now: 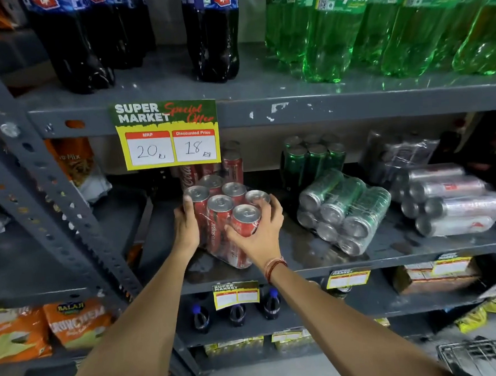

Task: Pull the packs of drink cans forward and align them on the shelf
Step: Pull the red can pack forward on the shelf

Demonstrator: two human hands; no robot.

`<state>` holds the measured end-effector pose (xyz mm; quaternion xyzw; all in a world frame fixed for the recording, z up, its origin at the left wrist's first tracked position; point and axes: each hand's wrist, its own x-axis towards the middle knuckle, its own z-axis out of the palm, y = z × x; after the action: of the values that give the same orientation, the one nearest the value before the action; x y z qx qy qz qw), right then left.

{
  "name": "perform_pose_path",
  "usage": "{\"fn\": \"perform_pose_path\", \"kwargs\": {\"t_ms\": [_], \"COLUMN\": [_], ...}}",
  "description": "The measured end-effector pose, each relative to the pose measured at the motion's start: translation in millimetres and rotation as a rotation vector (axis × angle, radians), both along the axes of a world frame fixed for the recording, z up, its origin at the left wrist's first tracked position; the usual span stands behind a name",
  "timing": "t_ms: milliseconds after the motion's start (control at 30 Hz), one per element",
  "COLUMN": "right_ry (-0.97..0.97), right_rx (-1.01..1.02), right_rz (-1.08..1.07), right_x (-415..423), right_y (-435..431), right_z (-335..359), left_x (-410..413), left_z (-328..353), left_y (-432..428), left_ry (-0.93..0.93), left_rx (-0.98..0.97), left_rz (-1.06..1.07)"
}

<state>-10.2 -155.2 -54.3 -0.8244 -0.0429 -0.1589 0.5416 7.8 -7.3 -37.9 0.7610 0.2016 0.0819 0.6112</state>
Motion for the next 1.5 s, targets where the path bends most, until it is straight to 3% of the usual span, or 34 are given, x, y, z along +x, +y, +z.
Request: {"fn": "perform_pose_path", "kwargs": {"t_ms": [300,400,500,600,733,933,1100,1167,1267,1333,1500], "right_ry": [-0.02,0.011,0.208,0.387,0.349,0.154,0.114,0.108,0.069,0.142,0.565], "right_rx": [-0.189,-0.023,0.244,0.137,0.181,0.207,0.202,0.216,0.268,0.228,0.255], "right_rz": [0.112,0.172,0.169,0.257,0.159,-0.101,-0.145,-0.136,-0.158,-0.125,0.219], "right_x": [-9.0,4.0,28.5,40.9,35.4,-18.5,-61.0,-54.4,-12.5,25.7,69.1], "right_y": [-10.1,-18.4,-21.9,-30.3,-32.3,-0.1,36.4,32.6,13.5,1.1,-10.0], "right_z": [0.4,17.6,39.5,42.8,36.8,24.3,20.1,23.6,30.3,35.5,32.4], "left_x": [-21.8,-32.1,-63.2,-86.7,-70.6,-51.9,-26.7,-15.0,-16.8,-34.9,-48.7], "left_z": [-9.9,-4.9,-2.8,-9.6,-11.4,-4.4,-3.4,-4.1,-11.5,-9.6,-11.3], "left_y": [10.6,0.0,-49.0,-105.0,-114.9,-61.2,0.0,13.9,9.3,-18.6,-60.5], "left_ry": [0.019,-0.034,-0.17,-0.193,-0.157,-0.183,-0.12,-0.086,-0.012,-0.114,-0.191], "left_rx": [0.046,0.073,-0.055,-0.172,-0.216,-0.289,-0.437,-0.419,-0.479,-0.449,-0.298], "left_rz": [-0.025,0.158,0.39,0.266,0.171,0.274,0.061,0.123,0.401,0.443,0.387]}}
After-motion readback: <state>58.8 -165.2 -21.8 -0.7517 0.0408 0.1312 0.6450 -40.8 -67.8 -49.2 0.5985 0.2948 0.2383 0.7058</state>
